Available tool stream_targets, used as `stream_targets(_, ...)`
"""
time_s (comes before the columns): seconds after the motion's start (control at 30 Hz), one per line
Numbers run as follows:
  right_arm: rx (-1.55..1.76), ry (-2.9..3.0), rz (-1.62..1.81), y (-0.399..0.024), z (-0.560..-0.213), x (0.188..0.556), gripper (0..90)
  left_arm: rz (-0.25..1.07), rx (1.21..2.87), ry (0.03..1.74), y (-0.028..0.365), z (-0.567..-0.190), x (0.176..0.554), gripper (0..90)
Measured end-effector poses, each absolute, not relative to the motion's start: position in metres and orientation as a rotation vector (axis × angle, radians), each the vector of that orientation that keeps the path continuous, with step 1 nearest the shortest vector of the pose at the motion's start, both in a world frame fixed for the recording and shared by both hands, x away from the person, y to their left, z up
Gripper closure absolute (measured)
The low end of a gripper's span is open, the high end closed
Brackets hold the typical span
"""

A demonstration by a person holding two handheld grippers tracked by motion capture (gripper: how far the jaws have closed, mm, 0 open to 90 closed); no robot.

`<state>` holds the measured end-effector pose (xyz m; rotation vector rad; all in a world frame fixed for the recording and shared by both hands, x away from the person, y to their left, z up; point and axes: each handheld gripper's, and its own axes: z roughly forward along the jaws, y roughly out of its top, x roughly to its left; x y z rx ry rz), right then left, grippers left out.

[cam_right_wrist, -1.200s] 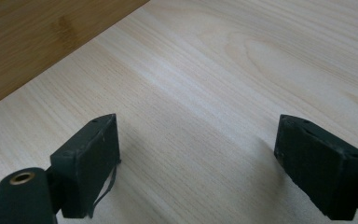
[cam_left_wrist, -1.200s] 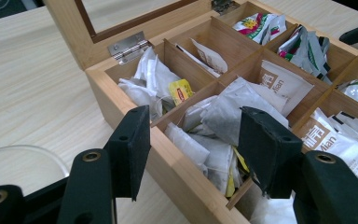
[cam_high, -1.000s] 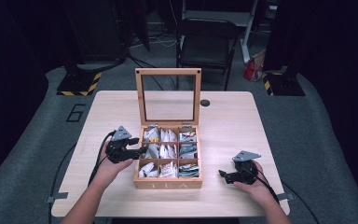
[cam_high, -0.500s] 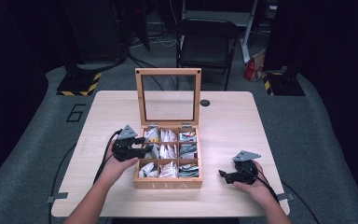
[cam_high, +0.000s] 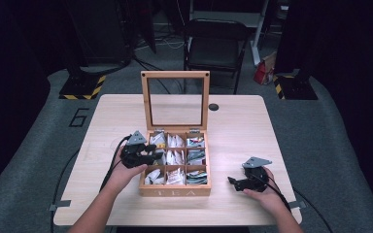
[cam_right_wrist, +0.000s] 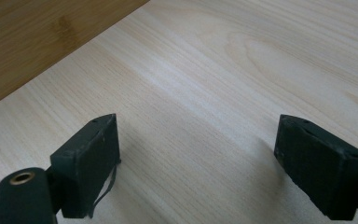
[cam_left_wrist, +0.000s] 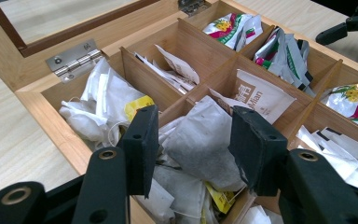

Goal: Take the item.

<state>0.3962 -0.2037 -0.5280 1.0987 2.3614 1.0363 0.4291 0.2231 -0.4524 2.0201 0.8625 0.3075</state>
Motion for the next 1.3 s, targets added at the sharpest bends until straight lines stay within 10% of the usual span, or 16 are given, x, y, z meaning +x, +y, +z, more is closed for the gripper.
stream_targets(0.73, 1.099, 2.363, 1.035, -0.204, -0.528, 0.396, 13.4, 0.283, 2.019, 0.83, 0.224, -0.451, 0.422, 70.7)
stream_targets(0.97, 1.1, 2.361, 1.037, -0.204, -0.528, 0.396, 13.4, 0.281, 1.973, 0.863, 0.227, -0.449, 0.429, 50.1)
stream_targets(1.3, 1.099, 2.362, 1.036, -0.204, -0.528, 0.396, 13.4, 0.29, 1.973, 0.849, 0.217, -0.445, 0.432, 46.3)
